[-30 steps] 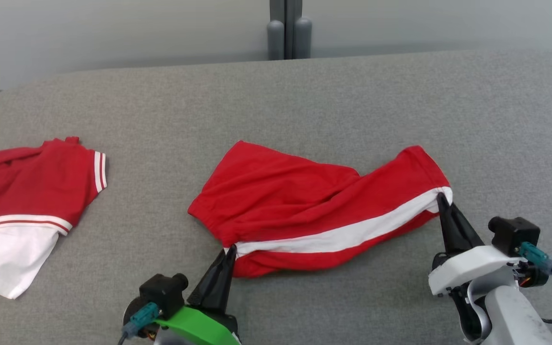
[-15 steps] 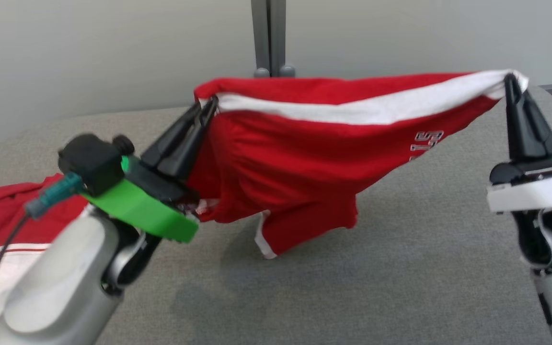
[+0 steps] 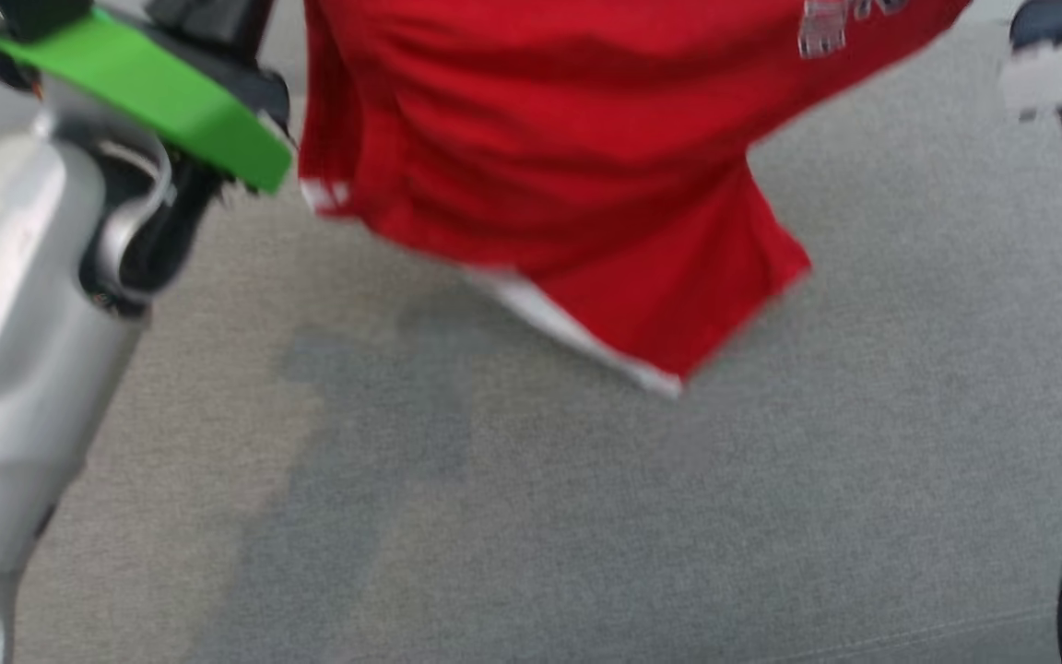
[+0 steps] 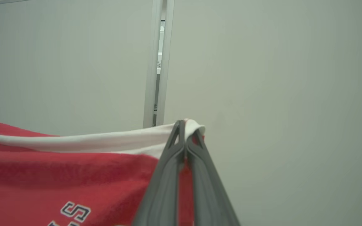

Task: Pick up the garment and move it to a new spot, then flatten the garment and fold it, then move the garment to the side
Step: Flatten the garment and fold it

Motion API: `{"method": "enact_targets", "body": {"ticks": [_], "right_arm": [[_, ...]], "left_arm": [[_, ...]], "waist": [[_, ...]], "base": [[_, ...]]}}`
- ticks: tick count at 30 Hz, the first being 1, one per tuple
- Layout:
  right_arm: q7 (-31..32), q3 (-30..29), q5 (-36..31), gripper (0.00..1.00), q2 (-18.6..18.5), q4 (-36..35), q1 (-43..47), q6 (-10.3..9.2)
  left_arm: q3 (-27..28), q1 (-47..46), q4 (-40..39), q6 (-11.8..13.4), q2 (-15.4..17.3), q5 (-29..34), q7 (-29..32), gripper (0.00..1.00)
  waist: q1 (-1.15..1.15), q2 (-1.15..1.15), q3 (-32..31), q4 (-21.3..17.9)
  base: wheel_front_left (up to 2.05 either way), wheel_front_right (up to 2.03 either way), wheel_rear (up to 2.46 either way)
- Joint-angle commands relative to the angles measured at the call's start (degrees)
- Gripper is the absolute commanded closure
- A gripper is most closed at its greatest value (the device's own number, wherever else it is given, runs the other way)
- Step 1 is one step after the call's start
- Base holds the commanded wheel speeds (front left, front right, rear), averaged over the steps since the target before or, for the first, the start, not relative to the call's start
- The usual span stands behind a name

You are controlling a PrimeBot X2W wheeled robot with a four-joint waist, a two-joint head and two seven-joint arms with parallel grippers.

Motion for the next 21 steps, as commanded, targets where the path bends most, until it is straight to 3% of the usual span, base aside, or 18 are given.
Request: {"method": "enact_targets", "body": {"ticks": [1, 6, 10, 17, 21], "right_arm": [[-1.5, -0.3, -1.5, 1.0, 0.5, 2.1, -3.5, -0.08], [-4.8, -3.5, -5.9, 1.0, 3.1, 9.1, -12.6, -0.09], [-5.3, -3.5, -7.2, 1.0, 4.7, 11.2, -12.3, -0.09], [-5.3, -2.5, -3.2, 1.0, 6.2, 9.7, 5.5, -0.1], [-5.3, -4.0, -1.5, 1.0, 7.4, 7.8, 18.1, -0.16]], "left_arm": [[0.0, -3.6, 2.0, 0.0, 0.2, 0.9, -2.0, 1.0], [0.1, -11.0, 8.5, 0.0, -1.7, 0.2, -8.5, 1.0], [-1.3, -10.5, 11.4, 0.0, -1.8, -2.5, -10.7, 1.0], [-4.5, 5.0, 14.9, 0.0, -1.3, -8.2, -12.4, 1.0], [-1.7, 18.0, 16.0, 0.1, -3.3, -9.2, -12.5, 1.0]], "waist": [[0.0, 0.0, 6.9, -2.5], [0.0, 0.0, 8.7, -3.2], [0.0, 0.0, 8.1, -3.3], [0.0, 0.0, 5.6, -3.3], [0.0, 0.0, 4.0, -3.2]], "base": [[0.0, 0.0, 0.0], [0.0, 0.0, 0.0], [0.0, 0.0, 0.0], [0.0, 0.0, 0.0], [0.0, 0.0, 0.0]]}}
